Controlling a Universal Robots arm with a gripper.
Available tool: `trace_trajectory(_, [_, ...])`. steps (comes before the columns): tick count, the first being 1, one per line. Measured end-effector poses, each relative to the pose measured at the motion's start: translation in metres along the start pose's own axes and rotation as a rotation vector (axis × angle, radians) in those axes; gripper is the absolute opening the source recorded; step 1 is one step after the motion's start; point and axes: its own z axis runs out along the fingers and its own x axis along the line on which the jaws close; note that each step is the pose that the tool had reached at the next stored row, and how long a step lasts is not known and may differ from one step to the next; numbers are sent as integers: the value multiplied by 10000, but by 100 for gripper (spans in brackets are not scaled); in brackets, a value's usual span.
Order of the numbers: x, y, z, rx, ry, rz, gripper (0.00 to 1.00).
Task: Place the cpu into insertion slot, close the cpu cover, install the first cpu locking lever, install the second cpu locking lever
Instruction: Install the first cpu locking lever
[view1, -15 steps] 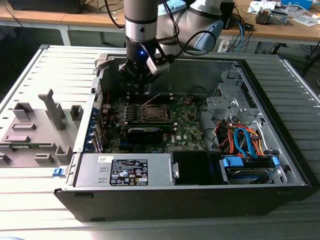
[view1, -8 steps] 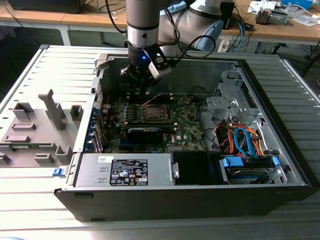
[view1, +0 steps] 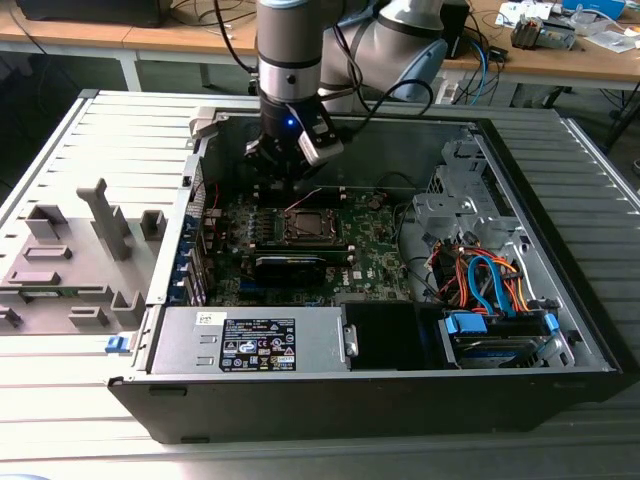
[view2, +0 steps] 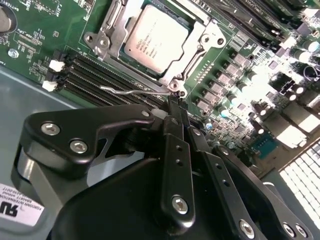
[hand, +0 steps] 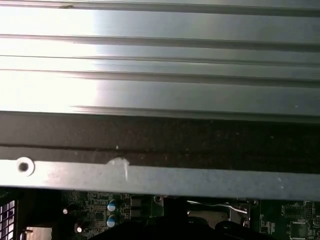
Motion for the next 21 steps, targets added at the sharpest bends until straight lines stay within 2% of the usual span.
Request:
trace_trajectory(14, [-23,11,171,-1,0,6,11])
trace_trajectory(21, [-36,21,219,7,1,3,11])
